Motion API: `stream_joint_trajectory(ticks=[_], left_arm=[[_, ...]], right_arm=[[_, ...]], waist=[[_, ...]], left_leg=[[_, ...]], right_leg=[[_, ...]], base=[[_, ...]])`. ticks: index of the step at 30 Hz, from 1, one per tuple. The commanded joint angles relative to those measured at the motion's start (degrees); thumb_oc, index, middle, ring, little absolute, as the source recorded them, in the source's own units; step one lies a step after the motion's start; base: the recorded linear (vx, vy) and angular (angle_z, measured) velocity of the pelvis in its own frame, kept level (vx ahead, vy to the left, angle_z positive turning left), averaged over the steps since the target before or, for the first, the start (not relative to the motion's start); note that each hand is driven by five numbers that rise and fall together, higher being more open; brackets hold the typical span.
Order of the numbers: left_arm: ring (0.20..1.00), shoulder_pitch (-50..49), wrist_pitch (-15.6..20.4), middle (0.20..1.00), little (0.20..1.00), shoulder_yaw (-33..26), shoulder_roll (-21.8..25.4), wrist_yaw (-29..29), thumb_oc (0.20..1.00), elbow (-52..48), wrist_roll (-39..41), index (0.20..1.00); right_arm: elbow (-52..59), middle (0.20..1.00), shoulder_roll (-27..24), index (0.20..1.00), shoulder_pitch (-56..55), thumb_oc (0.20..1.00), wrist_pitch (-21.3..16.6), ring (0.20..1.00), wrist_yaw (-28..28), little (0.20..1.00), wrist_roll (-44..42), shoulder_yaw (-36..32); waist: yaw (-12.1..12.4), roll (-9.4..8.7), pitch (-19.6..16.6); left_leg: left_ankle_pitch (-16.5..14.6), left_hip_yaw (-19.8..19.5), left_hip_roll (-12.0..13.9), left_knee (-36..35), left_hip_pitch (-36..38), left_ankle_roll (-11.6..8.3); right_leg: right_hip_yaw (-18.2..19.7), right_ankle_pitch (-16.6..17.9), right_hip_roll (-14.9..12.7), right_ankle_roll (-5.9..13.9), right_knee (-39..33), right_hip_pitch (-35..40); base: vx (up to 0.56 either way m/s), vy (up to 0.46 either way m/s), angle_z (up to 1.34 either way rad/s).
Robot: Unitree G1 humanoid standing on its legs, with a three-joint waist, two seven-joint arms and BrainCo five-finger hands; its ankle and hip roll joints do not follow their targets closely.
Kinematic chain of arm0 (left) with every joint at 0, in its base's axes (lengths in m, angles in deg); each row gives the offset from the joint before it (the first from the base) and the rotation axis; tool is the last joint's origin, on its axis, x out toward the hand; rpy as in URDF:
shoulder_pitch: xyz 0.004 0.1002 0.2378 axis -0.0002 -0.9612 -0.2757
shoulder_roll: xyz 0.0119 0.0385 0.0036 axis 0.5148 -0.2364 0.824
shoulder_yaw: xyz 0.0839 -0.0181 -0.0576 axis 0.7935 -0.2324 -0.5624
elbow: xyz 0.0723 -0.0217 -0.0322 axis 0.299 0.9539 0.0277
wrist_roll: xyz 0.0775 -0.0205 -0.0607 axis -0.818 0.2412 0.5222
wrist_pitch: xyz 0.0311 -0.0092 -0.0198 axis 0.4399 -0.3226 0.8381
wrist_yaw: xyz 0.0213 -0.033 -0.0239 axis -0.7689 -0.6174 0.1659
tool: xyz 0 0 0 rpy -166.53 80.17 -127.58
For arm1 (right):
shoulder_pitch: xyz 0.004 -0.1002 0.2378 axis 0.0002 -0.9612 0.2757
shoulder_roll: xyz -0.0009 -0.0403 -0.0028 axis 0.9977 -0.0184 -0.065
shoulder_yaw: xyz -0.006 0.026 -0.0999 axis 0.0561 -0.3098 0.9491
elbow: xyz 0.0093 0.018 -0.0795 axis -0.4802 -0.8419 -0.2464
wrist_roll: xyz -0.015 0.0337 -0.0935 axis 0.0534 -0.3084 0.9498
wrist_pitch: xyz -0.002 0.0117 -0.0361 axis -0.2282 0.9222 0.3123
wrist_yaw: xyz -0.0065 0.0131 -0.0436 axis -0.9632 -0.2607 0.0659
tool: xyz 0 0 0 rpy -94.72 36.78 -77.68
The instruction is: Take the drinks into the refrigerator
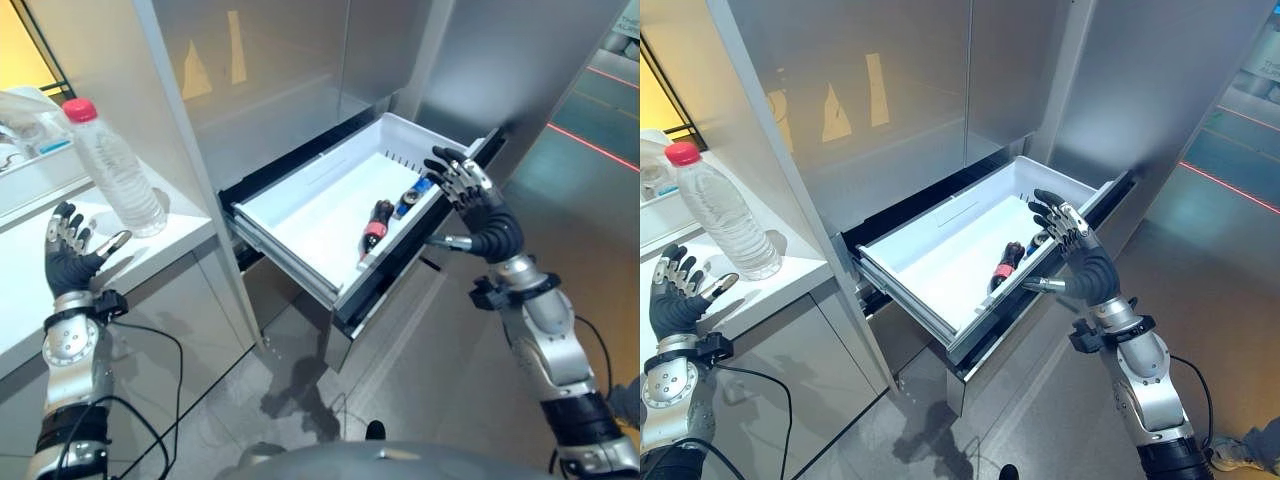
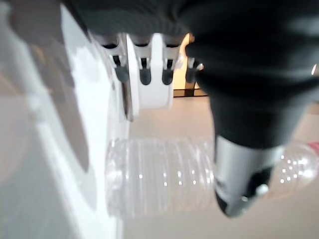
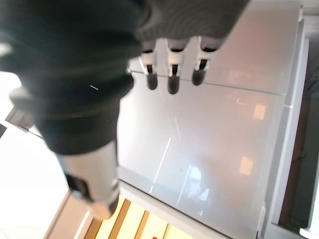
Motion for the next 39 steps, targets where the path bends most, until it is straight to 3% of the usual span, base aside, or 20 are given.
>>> stream_joint_trajectory(ticks=[1,14,28,29,30,31,39], left_arm=[[1.0,5.44,0.63,1.0,1.0,1.69,2.25,-0.32,1.0,0.37,-1.01,1.0],[1.0,10.92,-1.16,1.0,1.0,8.03,2.0,1.79,1.0,5.77,-6.75,1.0],[1.0,10.7,-1.39,1.0,1.0,10.02,-0.63,3.13,1.0,7.08,-7.35,1.0],[0.843,10.63,-1.31,0.843,0.843,10.09,-1.28,2.97,0.843,7.46,-7.37,0.843],[0.482,10.63,-1.28,0.482,0.482,10.09,-1.29,2.97,0.482,7.48,-7.37,0.482],[0.2,10.53,-1.25,0.2,0.2,10.03,-1.46,2.88,0.2,7.67,-7.51,0.2],[0.2,10.41,-0.78,0.2,0.2,9.55,-2.9,1.76,0.2,8.87,-7.36,0.2]], right_arm=[[7.04,1.0,-1.4,1.0,2.65,1.0,-0.8,1.0,-0.85,1.0,-2.36,-0.71],[8.03,1.0,-0.68,1.0,0.23,1.0,-0.24,1.0,-3.18,1.0,-2.96,-1.55],[8.99,1.0,0.16,1.0,-1.02,1.0,-0.38,1.0,-4.06,1.0,-3.4,-1.51],[8.94,1.0,0.32,1.0,-1.09,1.0,-0.42,1.0,-4.08,1.0,-3.25,-1.48],[8.95,1.0,0.31,1.0,-1.11,1.0,-0.42,1.0,-4.08,1.0,-3.24,-1.47],[9.0,1.0,0.32,1.0,-1.29,1.0,-0.42,1.0,-4.14,1.0,-3.21,-1.62],[9.13,1.0,0.82,1.0,-1.86,1.0,-0.7,1.0,-4.06,1.0,-3.17,-1.86]], waist=[[-0.58,1.0,2.8],[-2.66,1.88,1.95],[-4.24,2.65,1.74],[-4.35,2.61,1.65],[-4.35,2.63,1.64],[-4.4,2.6,1.56],[-4.59,2.37,1.32]], left_leg=[[-3.78,-0.64,-3.97,0.87,0.2,6.17],[-4.27,0.73,-4.14,0.6,1.46,5.95],[-4.71,2.9,-4.25,0.68,1.87,6.07],[-4.73,2.94,-4.19,0.66,1.89,6.07],[-4.74,2.95,-4.18,0.66,1.88,6.07],[-4.77,2.95,-4.16,0.66,1.9,6.06],[-4.96,3.15,-4.15,0.6,2.01,6.08]], right_leg=[[-0.42,-8.84,1.93,0.26,9.5,1.48],[0.87,-8.37,2.05,0.34,8.06,2.61],[3.0,-7.65,2.51,0.5,7.72,1.87],[3.1,-7.68,2.55,0.5,7.73,1.83],[3.1,-7.69,2.55,0.5,7.73,1.82],[3.19,-7.69,2.61,0.49,7.76,1.77],[3.22,-7.79,2.73,0.5,7.86,1.9]], base=[[0.01,0.006,-0.07],[0.01,0.008,-0.05],[0.0,0.001,-0.08],[0.01,0.001,-0.14],[0.02,-0.001,-0.11],[0.02,-0.004,-0.06],[0.0,0.0,-0.01]])
